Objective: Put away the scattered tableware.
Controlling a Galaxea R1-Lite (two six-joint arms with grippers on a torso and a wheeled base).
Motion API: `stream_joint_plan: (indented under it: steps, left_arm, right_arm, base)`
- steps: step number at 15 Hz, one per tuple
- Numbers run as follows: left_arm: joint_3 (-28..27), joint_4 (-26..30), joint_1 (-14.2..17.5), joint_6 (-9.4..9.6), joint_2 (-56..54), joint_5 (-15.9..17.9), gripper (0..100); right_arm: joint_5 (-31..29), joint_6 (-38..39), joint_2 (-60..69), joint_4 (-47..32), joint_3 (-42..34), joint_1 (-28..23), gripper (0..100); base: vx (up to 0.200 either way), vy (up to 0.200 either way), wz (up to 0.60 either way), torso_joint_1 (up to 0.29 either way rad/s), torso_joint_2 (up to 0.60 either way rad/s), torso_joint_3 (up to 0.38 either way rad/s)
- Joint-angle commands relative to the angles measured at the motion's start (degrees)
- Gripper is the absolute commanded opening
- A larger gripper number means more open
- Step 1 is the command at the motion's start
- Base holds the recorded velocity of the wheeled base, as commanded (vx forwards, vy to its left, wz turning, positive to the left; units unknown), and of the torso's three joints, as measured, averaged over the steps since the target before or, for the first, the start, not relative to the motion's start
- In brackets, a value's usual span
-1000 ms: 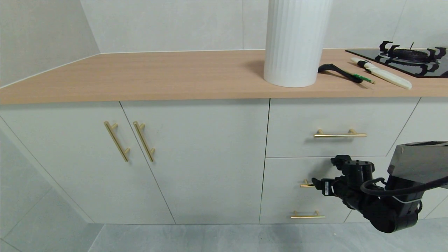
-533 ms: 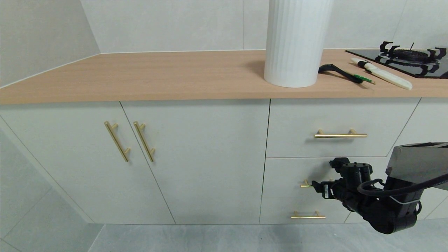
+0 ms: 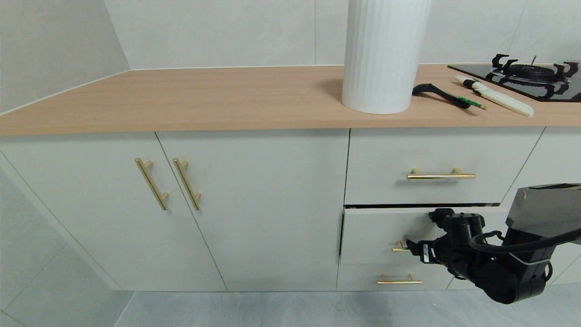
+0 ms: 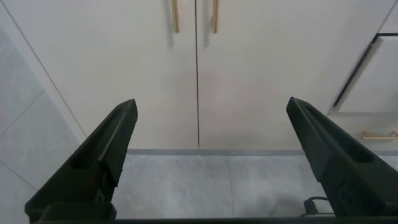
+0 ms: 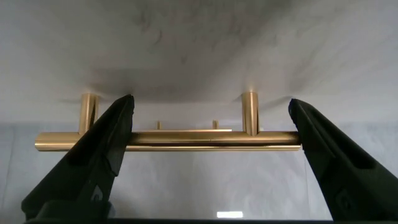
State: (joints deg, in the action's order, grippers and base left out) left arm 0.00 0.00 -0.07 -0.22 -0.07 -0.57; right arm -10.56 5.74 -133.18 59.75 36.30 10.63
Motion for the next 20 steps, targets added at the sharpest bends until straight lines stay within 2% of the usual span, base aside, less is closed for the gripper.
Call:
stream_joint_plan:
  steps: [1,4,7,9,14,17,20]
  left_arm:
    - [0.0,0.0,0.0,-0.04,0.1,0.0,100]
    - [0.0,0.0,0.0,0.04,0.1,0.0,100]
    - [0.0,0.0,0.0,0.04,0.1,0.0,100]
    - [0.0,0.0,0.0,-0.04,0.1,0.0,100]
    - [0.0,0.0,0.0,-0.04,0.1,0.0,100]
    - [0.0,0.0,0.0,-0.04,0.1,0.0,100]
    - [0.0,0.0,0.0,-0.04,0.1,0.0,100]
  right_arm:
    - [0.4,-0.2,5.0,-4.5,-1.1,0.1,100]
    - [0.9,-0.2,14.3,-14.9,-1.8,0.1,100]
    - [5.3,-0.2,25.7,-26.1,-1.3,0.2,100]
    - [5.9,-0.2,32.7,-30.7,-1.1,1.9,100]
    - [5.1,0.1,38.6,-30.4,-0.9,5.5,100]
    - [4.7,0.2,36.4,-26.3,-1.1,5.5,100]
    - [1.7,0.3,30.3,-20.7,-1.1,5.5,100]
  base:
    - [0.000,0.000,0.00,0.000,0.00,0.000]
    - [0.000,0.000,0.00,0.000,0.00,0.000]
    - [0.000,0.000,0.00,0.000,0.00,0.000]
    - [0.000,0.000,0.00,0.000,0.00,0.000]
    - [0.000,0.000,0.00,0.000,0.00,0.000]
    - [0.000,0.000,0.00,0.000,0.00,0.000]
    - [0.000,0.000,0.00,0.000,0.00,0.000]
